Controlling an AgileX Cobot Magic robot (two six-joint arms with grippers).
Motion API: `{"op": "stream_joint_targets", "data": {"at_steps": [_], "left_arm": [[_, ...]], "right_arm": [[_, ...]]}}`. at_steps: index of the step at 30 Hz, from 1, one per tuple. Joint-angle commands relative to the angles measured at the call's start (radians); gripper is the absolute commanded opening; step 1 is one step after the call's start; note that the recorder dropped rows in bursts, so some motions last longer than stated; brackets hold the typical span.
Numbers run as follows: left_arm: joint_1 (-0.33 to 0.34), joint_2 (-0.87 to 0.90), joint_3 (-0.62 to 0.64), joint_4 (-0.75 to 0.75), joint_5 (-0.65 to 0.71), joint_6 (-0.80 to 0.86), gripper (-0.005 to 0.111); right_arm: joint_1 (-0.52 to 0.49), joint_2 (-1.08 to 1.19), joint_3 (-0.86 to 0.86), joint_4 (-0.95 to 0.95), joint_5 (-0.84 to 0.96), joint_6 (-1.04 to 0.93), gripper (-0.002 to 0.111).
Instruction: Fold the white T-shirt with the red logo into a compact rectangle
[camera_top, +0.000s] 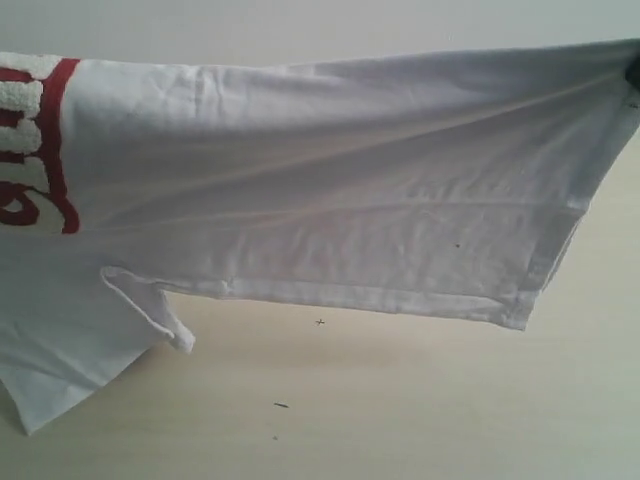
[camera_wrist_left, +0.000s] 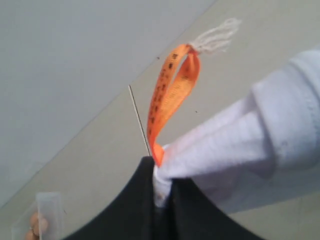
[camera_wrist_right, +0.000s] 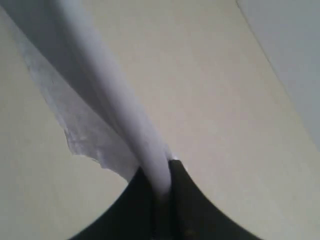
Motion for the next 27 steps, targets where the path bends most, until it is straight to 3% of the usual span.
{"op": "stream_joint_targets", "data": {"at_steps": [1, 21, 27], "left_arm": [[0.005, -0.009, -0.001, 0.023, -0.116, -0.01, 0.0], [0.005, -0.154, -0.015, 0.076, -0.082, -0.121, 0.0], [0.005, -0.1, -0.015, 0.076, -0.088, -0.121, 0.0]], "right_arm": [[-0.003, 0.007, -0.001, 0.006, -0.047, 0.153, 0.0], [-0.003, -0.1, -0.049, 0.185, -0.037, 0.237, 0.0], [-0.003, -0.056, -0.008, 0.14, -0.033, 0.258, 0.0]]}}
